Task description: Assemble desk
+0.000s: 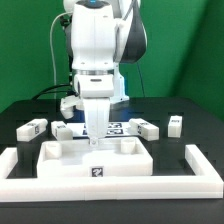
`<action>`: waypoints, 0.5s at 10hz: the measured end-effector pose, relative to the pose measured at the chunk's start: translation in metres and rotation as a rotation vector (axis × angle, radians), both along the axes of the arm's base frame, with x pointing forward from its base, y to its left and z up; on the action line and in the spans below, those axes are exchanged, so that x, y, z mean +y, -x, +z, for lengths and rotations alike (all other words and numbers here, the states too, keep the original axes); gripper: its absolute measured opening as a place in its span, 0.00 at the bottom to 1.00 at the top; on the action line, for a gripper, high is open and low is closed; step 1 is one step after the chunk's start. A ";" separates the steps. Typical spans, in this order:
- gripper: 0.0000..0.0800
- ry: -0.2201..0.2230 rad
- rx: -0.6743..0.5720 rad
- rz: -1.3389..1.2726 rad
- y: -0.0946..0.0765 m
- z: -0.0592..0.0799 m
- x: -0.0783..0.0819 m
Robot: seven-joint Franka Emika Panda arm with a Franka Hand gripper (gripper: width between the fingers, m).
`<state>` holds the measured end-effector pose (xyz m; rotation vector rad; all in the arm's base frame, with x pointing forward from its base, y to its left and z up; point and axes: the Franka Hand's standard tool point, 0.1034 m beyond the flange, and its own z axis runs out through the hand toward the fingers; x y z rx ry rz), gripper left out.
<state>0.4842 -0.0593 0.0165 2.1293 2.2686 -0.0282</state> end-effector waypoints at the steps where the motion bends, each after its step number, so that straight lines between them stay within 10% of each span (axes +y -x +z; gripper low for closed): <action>1: 0.07 0.000 0.000 0.000 0.000 0.000 0.000; 5: 0.07 -0.024 -0.018 -0.094 -0.019 0.000 0.046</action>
Offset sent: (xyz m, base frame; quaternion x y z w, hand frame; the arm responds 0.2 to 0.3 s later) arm 0.0294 0.0551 -0.0008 -0.0296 0.0156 0.0341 0.9989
